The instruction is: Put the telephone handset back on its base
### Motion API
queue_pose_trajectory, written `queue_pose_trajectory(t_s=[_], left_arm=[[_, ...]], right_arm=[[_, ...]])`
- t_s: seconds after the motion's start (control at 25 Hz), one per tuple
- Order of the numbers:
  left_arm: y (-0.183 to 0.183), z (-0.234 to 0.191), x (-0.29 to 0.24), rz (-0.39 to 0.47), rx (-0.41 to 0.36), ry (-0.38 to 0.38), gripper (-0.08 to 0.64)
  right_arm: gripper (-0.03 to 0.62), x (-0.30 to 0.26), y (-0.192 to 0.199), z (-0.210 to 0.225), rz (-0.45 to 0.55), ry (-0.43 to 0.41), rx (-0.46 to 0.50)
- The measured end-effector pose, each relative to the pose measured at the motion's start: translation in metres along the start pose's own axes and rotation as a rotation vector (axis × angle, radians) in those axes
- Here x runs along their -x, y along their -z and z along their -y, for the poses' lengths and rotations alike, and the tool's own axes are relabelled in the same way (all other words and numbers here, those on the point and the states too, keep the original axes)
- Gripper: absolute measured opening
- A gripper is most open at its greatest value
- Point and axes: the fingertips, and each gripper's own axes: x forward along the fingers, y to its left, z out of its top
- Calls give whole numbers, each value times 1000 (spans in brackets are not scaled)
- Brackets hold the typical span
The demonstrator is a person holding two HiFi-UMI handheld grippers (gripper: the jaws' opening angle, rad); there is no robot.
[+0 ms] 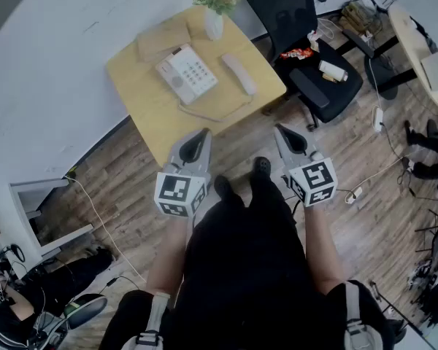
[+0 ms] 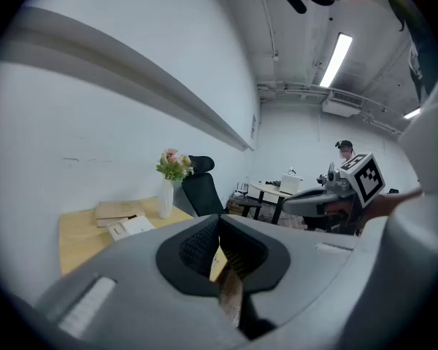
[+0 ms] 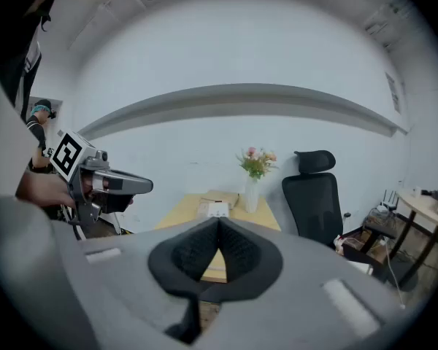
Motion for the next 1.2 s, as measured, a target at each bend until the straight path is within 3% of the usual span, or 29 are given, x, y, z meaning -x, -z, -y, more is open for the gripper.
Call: queue_pose_trajectory(t_s=[0.48,1.2], left_arm=[[0,-17,14,8,-12,7,11],[14,-43,0,-29,12,-40,11]], right_arm=[[3,-9,-8,-9,0,51,-9],[3,-58,0,2,-43,5,-17]])
